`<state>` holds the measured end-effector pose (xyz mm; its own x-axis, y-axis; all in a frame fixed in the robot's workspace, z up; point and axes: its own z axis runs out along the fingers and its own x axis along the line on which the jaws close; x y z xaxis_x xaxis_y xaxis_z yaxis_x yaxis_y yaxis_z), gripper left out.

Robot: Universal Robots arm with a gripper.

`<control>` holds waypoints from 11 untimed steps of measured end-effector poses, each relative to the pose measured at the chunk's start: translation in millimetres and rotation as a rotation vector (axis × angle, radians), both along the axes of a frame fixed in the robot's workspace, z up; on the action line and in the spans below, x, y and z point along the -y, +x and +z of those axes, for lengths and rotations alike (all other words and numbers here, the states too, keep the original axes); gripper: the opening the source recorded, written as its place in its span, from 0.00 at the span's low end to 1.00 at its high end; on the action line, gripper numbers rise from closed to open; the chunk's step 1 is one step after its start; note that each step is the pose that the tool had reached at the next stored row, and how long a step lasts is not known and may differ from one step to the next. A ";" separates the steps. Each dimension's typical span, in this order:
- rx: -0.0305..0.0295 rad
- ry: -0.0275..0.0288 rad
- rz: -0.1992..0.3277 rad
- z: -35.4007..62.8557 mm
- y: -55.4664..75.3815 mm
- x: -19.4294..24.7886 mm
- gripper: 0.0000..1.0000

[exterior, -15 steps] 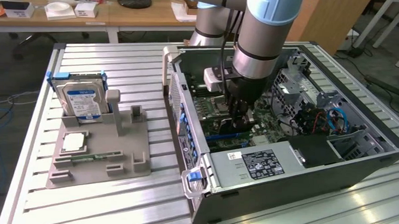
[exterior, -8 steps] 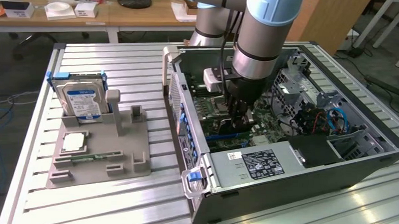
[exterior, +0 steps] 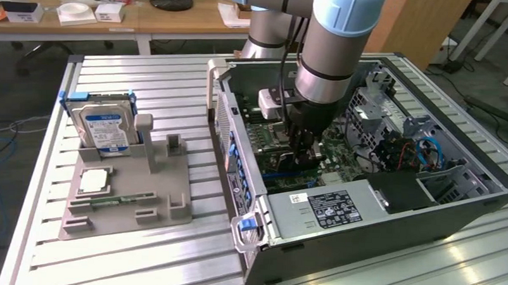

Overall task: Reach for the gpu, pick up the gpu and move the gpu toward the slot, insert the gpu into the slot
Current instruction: 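Insert the gpu into the slot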

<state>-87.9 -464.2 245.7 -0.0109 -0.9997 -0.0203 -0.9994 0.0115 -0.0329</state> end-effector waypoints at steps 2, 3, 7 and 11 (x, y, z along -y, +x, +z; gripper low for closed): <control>-0.0014 0.0003 0.000 -0.1 0.1 0.0 0.26; -0.0019 0.0002 0.000 -0.1 0.1 0.0 0.26; -0.0022 0.0004 0.000 -0.4 0.1 -0.1 0.26; -0.0023 0.0007 0.000 -1.8 0.1 -0.1 0.26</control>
